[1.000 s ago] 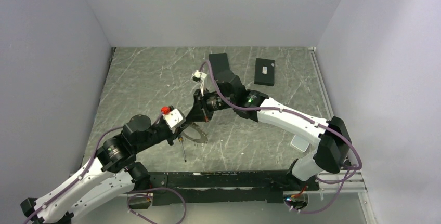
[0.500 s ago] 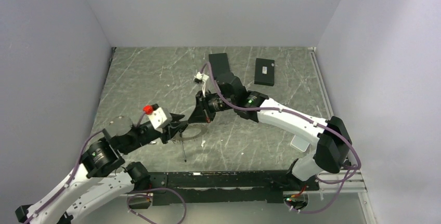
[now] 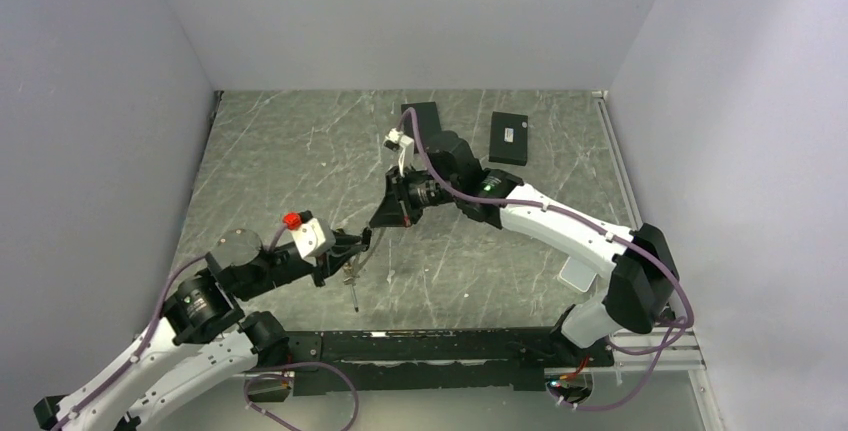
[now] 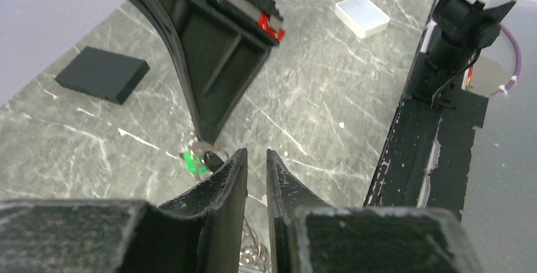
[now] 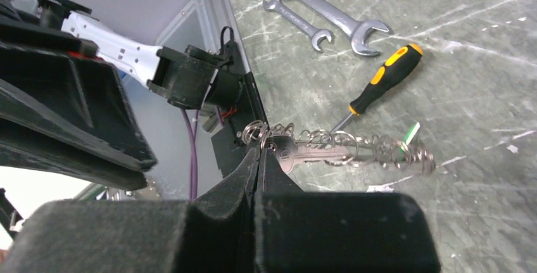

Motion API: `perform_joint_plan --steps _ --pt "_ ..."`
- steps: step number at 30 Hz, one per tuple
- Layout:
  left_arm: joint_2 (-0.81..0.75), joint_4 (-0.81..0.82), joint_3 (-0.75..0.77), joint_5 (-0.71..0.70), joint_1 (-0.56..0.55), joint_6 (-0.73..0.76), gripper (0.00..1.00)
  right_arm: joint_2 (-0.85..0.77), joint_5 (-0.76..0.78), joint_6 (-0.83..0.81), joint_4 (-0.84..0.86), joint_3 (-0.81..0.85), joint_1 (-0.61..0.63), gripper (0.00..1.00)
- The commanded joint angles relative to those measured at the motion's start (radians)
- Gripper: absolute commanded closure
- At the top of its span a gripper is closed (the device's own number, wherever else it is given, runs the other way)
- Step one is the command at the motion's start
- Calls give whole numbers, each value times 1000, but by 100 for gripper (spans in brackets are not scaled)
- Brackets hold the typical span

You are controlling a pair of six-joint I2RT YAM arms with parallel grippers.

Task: Put the keys on the keyring

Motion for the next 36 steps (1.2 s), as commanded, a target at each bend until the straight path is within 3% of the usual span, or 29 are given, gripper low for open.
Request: perform_joint_plan --steps 1,12,36 --pt "-11 92 -47 4 -2 -34 79 -57 32 46 22 73 -16 100" --pt "84 221 -101 64 -4 -54 81 -69 117 49 -34 105 -17 100" --pt "191 262 -123 61 -3 -58 82 -77 335 60 -152 149 -21 100"
